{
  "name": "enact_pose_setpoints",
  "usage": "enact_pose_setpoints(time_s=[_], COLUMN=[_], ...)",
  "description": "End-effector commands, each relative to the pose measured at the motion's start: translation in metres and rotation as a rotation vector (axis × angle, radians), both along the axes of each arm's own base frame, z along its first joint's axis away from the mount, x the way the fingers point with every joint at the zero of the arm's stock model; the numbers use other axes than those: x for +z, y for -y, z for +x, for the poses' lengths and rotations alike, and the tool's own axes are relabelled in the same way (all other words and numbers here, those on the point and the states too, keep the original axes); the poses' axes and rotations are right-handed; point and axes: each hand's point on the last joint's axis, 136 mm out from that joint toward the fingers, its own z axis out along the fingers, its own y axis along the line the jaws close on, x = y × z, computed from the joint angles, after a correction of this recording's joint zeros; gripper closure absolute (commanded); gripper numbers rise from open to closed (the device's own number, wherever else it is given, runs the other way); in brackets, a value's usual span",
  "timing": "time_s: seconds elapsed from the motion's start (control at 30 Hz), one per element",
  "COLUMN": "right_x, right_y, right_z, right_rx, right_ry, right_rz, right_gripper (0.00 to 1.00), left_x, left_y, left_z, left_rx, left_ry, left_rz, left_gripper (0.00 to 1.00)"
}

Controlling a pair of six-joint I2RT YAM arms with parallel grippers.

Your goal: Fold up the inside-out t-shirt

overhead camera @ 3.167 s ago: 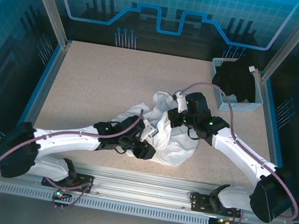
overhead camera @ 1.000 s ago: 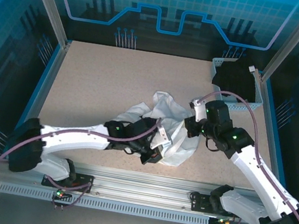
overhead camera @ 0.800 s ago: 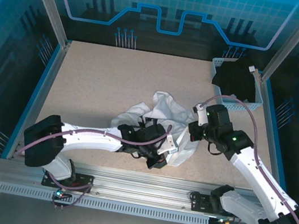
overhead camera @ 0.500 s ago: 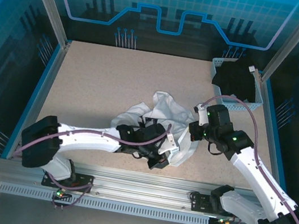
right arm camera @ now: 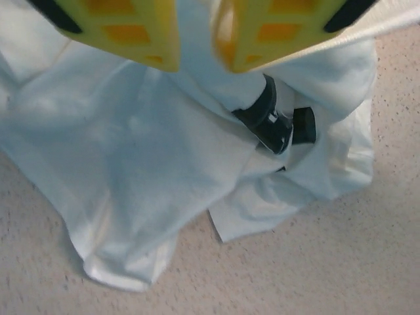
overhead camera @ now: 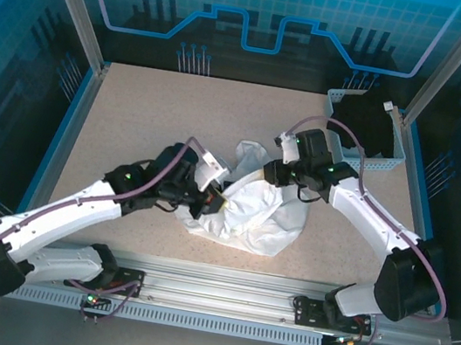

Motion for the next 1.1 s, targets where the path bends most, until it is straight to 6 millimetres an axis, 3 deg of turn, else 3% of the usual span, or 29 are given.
enact_pose_setpoints(time_s=[0.0,0.1,0.17,0.2,0.23,0.33,0.43,0.57,0.73,0.83,0.9,0.97,1.07], right_x=[0.057,0.076,0.070,0.060,0.047,0.004,-0.036,-0.076,-0.114,-0.137,-0.142,-0.129,-0.080], right_y=[-0.011,-0.007,0.004,0.014,0.023,0.048,0.059,0.064,0.049,0.039,0.038,0.042,0.055], right_z=[0.005,-0.006,-0.009,-0.008,-0.009,-0.008,-0.009,-0.001,0.009,0.012,0.016,0.021,0.031], right_rx=[0.056,0.053,0.009,-0.030,-0.065,-0.173,-0.219,-0.236,-0.201,-0.188,-0.191,-0.210,-0.258], right_ry=[0.138,0.200,0.202,0.188,0.167,0.089,-0.010,-0.098,-0.207,-0.272,-0.276,-0.229,-0.095], right_rz=[0.138,0.197,0.166,0.125,0.080,-0.032,-0.111,-0.208,-0.215,-0.201,-0.194,-0.183,-0.131], right_gripper=[0.59,0.50,0.46,0.36,0.33,0.31,0.32,0.33,0.36,0.47,0.69,0.86,1.00], left_x=[0.005,0.007,0.010,0.013,0.015,0.025,0.033,0.040,0.042,0.043,0.046,0.051,0.068], left_y=[-0.036,-0.059,-0.076,-0.086,-0.094,-0.119,-0.137,-0.149,-0.153,-0.155,-0.159,-0.166,-0.179], left_z=[0.003,0.014,0.018,0.021,0.022,0.027,0.033,0.039,0.045,0.048,0.051,0.055,0.061], left_rx=[0.113,0.199,0.255,0.283,0.307,0.377,0.439,0.483,0.504,0.516,0.541,0.578,0.647], left_ry=[-0.028,-0.022,-0.020,-0.014,-0.010,0.013,0.037,0.062,0.084,0.098,0.111,0.125,0.162], left_rz=[0.106,0.170,0.211,0.225,0.240,0.274,0.294,0.290,0.281,0.280,0.280,0.276,0.247], left_gripper=[1.00,1.00,1.00,1.00,1.00,1.00,1.00,1.00,1.00,1.00,1.00,1.00,1.00])
